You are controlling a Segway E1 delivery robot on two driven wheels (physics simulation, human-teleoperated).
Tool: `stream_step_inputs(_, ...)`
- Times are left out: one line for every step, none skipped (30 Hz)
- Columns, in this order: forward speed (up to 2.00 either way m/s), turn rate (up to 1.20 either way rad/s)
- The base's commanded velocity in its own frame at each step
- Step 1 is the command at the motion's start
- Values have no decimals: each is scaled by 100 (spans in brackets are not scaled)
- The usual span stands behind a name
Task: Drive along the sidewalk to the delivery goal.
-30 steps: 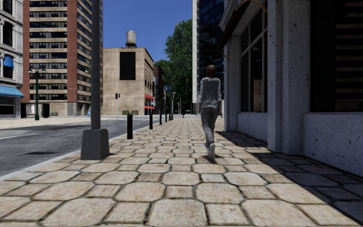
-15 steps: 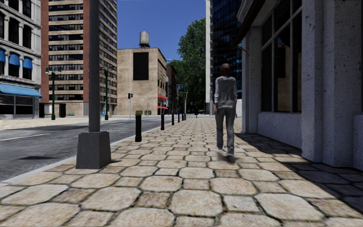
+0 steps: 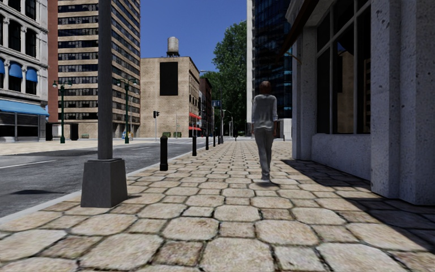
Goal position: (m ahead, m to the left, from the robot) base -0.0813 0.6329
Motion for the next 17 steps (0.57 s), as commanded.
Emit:
stream_step_inputs(0, 0)
stream_step_inputs(0, 0)
stream_step_inputs(0, 0)
stream_step_inputs(0, 0)
stream_step_inputs(0, 0)
stream_step_inputs(0, 0)
stream_step_inputs(0, 0)
stream_step_inputs(0, 0)
stream_step_inputs(0, 0)
stream_step_inputs(0, 0)
stream_step_inputs(0, 0)
stream_step_inputs(0, 0)
stream_step_inputs(0, 0)
stream_step_inputs(0, 0)
stream_step_inputs(0, 0)
stream_step_inputs(0, 0)
stream_step_inputs(0, 0)
